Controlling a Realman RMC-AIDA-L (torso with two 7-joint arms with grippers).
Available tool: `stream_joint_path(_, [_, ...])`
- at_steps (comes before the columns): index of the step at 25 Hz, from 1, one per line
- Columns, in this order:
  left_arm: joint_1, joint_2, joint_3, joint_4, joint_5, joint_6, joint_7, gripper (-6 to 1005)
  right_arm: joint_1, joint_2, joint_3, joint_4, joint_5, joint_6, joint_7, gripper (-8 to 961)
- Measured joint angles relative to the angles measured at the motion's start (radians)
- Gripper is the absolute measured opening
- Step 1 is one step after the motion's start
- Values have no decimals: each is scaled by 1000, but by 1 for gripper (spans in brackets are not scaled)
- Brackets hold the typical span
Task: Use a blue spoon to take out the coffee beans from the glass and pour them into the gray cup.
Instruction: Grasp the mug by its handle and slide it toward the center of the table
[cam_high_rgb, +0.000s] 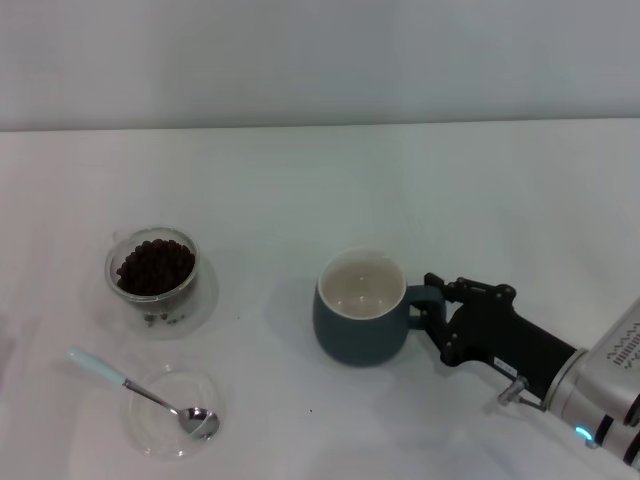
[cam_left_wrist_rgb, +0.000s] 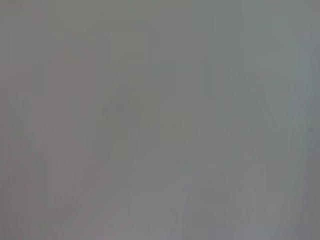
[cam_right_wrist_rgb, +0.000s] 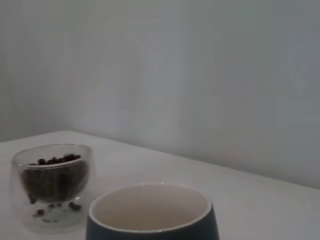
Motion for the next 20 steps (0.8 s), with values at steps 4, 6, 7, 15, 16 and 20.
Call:
stream_joint_path(4, [0,0,0,-1,1,0,0,829,0,0,-24,-9,0,-1,1,226])
stream_joint_path(6, [2,0,0,-1,1,0,0,829,0,0,-37,-10,-1,-5,2,227])
stream_joint_path(7, [3,0,0,-1,2,0,0,829,0,0,-48,-11,-4,-7,0,228])
stream_joint_path(15, [5,4,2,4,3,0,0,829,-2,-2,-82,-5,-9,-62,-9,233])
stream_joint_path(16, [6,4,5,5,3,0,0,828,-3,-3,-83,-3,-10,-78,-12,233])
stream_joint_path(20, [6,5,22,9,4,0,0,828,-8,-7,-83,9,-14,-106,-16,236])
